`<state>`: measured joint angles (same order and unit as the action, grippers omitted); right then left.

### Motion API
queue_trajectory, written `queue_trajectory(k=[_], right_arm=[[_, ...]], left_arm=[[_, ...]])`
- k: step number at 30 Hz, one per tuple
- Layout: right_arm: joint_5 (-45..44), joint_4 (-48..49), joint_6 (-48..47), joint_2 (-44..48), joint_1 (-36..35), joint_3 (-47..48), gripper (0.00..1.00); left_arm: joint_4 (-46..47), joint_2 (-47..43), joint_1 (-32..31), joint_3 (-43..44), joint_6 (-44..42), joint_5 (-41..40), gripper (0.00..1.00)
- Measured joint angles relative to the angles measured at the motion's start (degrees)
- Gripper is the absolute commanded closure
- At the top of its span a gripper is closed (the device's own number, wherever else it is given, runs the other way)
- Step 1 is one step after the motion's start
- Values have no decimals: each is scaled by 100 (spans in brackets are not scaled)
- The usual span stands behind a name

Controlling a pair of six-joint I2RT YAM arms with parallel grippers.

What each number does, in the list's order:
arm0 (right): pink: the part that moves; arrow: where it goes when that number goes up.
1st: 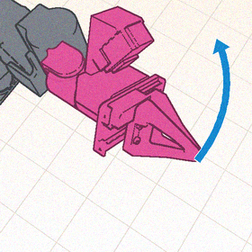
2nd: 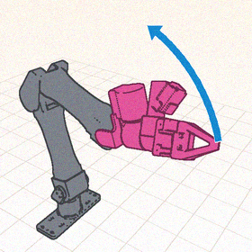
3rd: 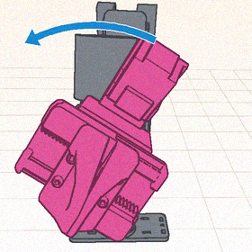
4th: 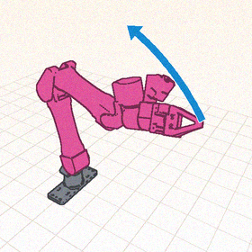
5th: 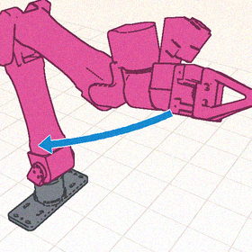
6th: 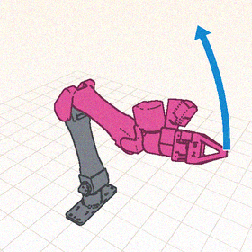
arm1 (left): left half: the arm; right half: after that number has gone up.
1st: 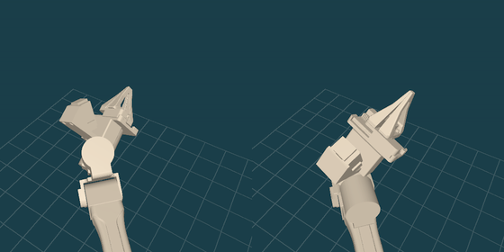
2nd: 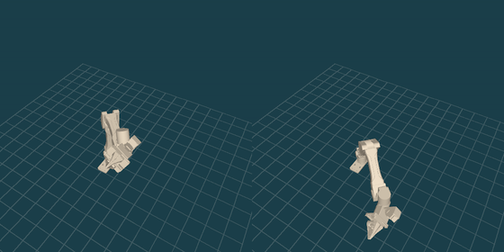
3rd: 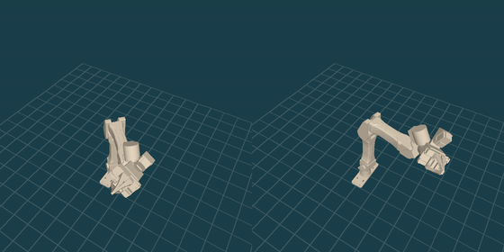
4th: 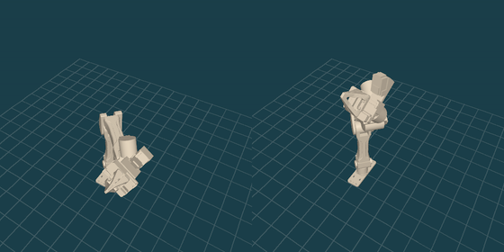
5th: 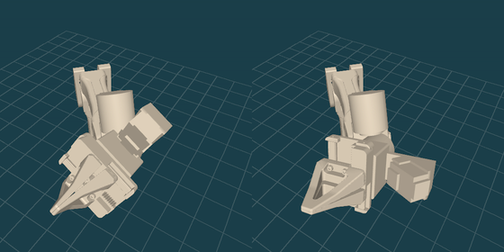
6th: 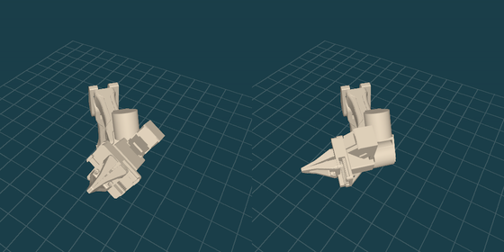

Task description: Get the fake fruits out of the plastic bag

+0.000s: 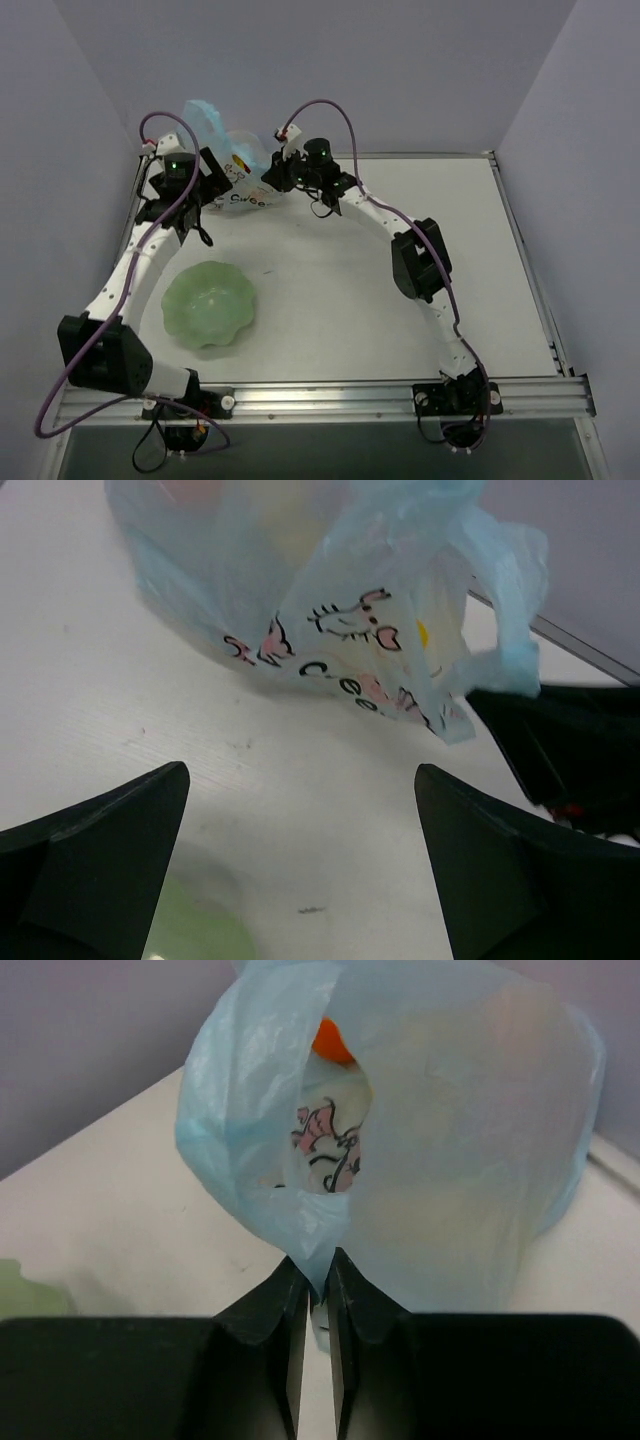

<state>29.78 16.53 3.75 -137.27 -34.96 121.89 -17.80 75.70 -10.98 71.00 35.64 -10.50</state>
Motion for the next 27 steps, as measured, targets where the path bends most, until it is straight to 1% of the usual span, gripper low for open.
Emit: queue_trajectory(k=[2,4,7,12,13,14,16,17,18,20,24,27], right_arm=[[79,391,188,332,-20,-789,100],[94,732,378,667,-28,-1576,100],[15,1060,553,1145,-118,-2527,100],[-435,1410,809,2039,-476,-3486,100],[-509,1506,859,2245,-544,-3633,100],[-608,1622,907,2468,-616,-3766,100],[-767,1797,975,2776,-758,-3899,100],[-866,1878,999,2911,-813,-3974,100],[-907,1910,1021,3012,-850,-4000,100],[-1106,2004,1126,3187,-890,-4096,100],[-1615,2009,1429,3480,-890,-4374,100],[-1971,2013,1683,3731,-896,-4671,100]], left_arm=[[94,459,208,330,-83,15,6],[179,905,369,726,-256,70,6],[245,1351,450,1178,-525,269,6],[181,1965,474,1980,-986,664,5],[149,2068,479,2116,-1058,739,8],[125,2157,481,2216,-1119,796,20],[50,2291,490,2345,-1207,879,51],[9,2323,496,2367,-1257,907,77],[-42,2343,503,2367,-1303,931,84],[-131,2328,514,2354,-1357,1025,93],[-173,2061,518,2245,-1390,1121,97],[-160,1676,553,2118,-1379,1161,98]])
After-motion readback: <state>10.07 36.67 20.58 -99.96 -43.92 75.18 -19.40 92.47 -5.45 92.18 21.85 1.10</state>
